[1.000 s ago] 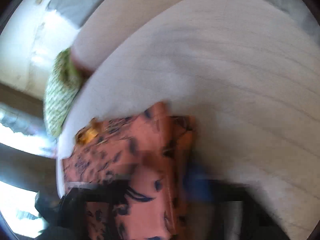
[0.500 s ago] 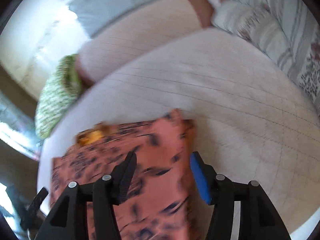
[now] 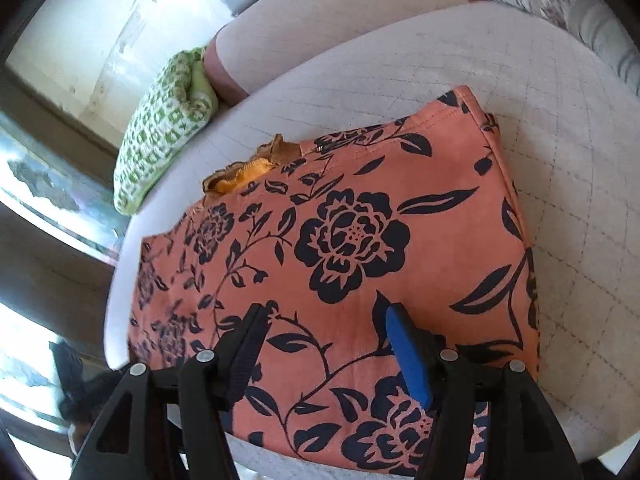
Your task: Fold small clothes
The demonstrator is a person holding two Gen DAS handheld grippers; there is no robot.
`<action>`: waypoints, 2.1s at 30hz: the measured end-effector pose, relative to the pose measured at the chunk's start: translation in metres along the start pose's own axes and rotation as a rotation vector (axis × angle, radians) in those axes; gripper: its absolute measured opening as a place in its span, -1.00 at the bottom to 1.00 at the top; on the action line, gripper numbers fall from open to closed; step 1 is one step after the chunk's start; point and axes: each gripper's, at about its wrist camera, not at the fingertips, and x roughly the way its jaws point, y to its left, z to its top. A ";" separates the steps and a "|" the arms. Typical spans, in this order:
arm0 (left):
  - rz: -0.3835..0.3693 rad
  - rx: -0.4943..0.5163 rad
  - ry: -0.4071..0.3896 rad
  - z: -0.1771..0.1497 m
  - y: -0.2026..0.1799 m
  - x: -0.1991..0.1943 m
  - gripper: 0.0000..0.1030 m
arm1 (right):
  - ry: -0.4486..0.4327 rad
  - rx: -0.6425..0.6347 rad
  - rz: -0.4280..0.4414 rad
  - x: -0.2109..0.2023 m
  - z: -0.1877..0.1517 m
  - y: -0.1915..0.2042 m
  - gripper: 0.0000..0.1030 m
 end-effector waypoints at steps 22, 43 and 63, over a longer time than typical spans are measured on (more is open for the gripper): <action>-0.031 0.019 -0.021 0.178 -0.018 0.087 -0.81 | -0.009 0.016 0.133 -0.002 -0.001 -0.014 0.30; 0.146 0.246 -0.173 0.077 -0.092 0.003 0.17 | -0.045 0.312 0.134 0.004 0.060 -0.056 0.52; 0.155 0.237 -0.148 0.048 -0.092 -0.004 0.21 | -0.005 0.169 0.092 -0.005 0.006 -0.020 0.64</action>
